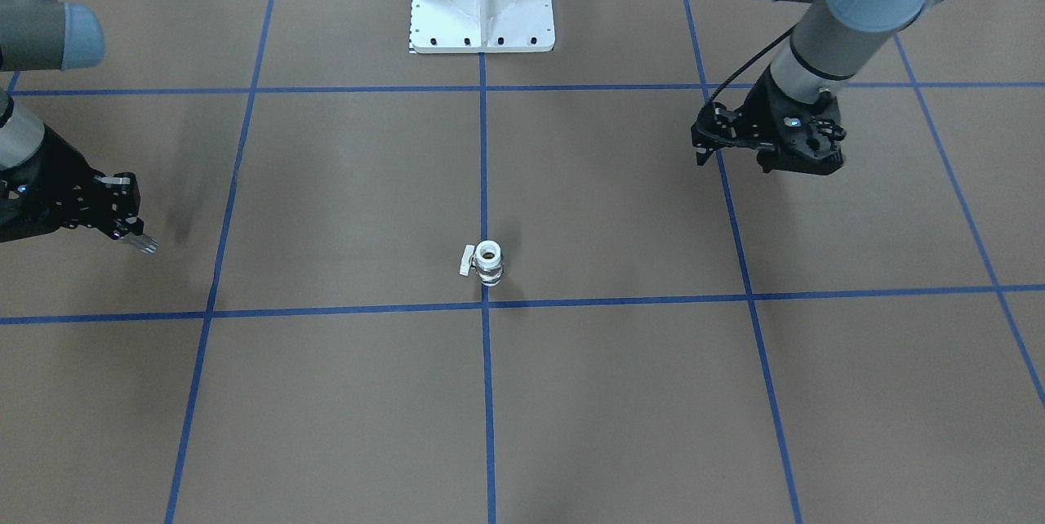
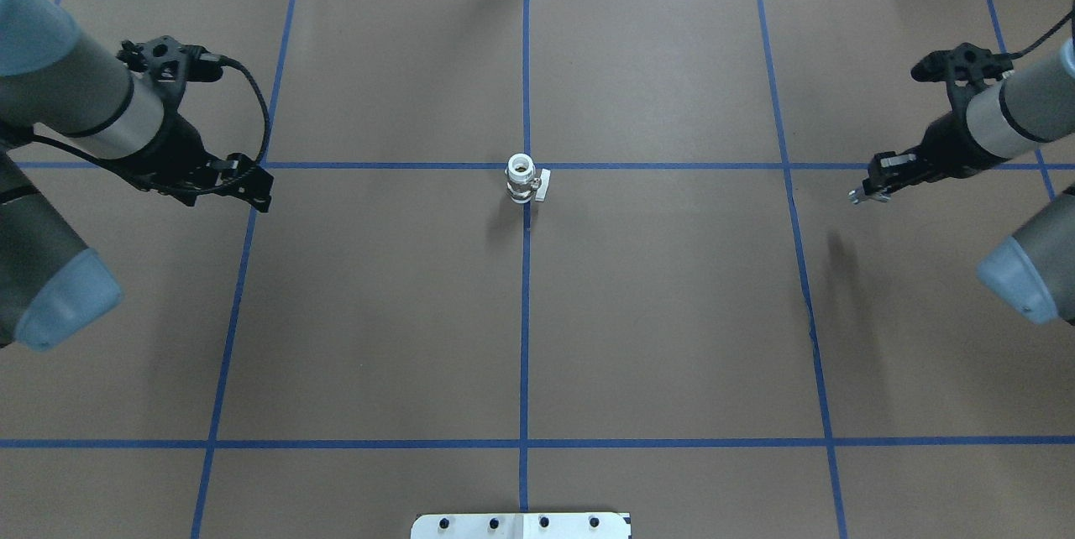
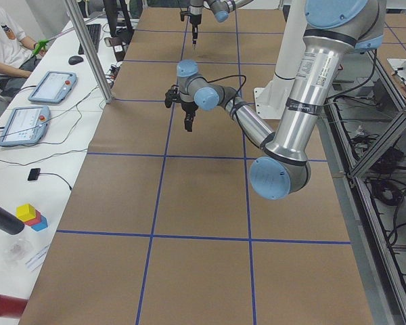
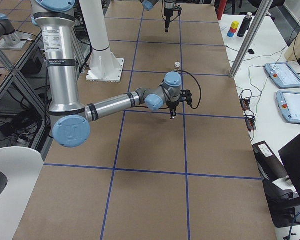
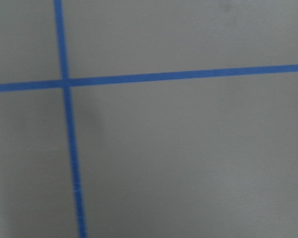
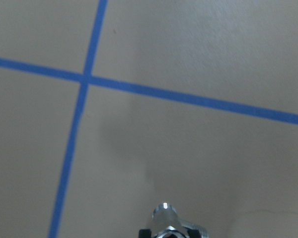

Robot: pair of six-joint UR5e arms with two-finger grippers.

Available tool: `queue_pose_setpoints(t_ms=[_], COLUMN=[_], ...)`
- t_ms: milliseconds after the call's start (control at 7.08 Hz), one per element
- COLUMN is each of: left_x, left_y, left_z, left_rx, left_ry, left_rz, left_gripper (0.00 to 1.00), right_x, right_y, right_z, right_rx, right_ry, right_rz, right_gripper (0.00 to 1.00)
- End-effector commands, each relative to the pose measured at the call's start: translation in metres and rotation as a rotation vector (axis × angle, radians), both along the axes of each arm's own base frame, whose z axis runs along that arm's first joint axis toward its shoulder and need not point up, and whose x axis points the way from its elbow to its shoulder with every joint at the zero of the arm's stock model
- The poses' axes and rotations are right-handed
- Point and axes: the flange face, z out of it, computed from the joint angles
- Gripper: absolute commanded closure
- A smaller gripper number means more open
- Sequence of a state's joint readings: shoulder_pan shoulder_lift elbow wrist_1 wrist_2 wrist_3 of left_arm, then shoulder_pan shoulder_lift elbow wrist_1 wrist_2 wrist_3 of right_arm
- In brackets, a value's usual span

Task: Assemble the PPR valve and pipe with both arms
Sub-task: 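Grasp the chrome valve with the right gripper while the left arm retreats, then carry the chrome valve with the right gripper and lower it onto the white fitting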

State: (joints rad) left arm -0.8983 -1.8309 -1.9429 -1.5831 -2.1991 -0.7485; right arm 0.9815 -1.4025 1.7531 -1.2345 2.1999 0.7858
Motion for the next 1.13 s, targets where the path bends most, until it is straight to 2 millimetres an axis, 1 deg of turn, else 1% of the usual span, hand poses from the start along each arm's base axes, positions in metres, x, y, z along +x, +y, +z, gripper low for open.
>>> queue_pose_setpoints(t_ms=[0,141,282,424,565,706,847,989], left_x=[-0.084,-0.106,-0.119,-0.133,-0.145,-0.145,-0.145,-0.145], left_y=[-0.005,-0.001,0.005,0.004,0.007,0.007,0.007,0.006], left_z=[0.067,0.091,0.112,0.121,0.128,0.128,0.127,0.130], left_rx=[0.049,0.059,0.049,0.072,0.071,0.064,0.064,0.059], left_ry=[-0.025,-0.047,-0.070,-0.079,-0.083,-0.085,-0.083,-0.086], left_rz=[0.061,0.076,0.078,0.090,0.082,0.078,0.077,0.076], left_gripper=[0.01,0.01,0.01,0.01,0.01,0.01,0.01,0.01], right_x=[-0.100,-0.144,-0.170,-0.203,-0.230,-0.249,-0.264,-0.268], right_y=[-0.016,-0.011,-0.011,-0.021,-0.022,-0.026,-0.027,-0.026], right_z=[-0.137,-0.194,-0.232,-0.264,-0.295,-0.320,-0.332,-0.333], right_rx=[-0.112,-0.136,-0.151,-0.207,-0.213,-0.229,-0.231,-0.225], right_ry=[-0.030,-0.008,-0.016,-0.029,-0.035,-0.041,-0.035,-0.028], right_rz=[0.071,0.126,0.129,0.161,0.191,0.202,0.195,0.200], right_gripper=[1.00,1.00,1.00,1.00,1.00,1.00,1.00,1.00])
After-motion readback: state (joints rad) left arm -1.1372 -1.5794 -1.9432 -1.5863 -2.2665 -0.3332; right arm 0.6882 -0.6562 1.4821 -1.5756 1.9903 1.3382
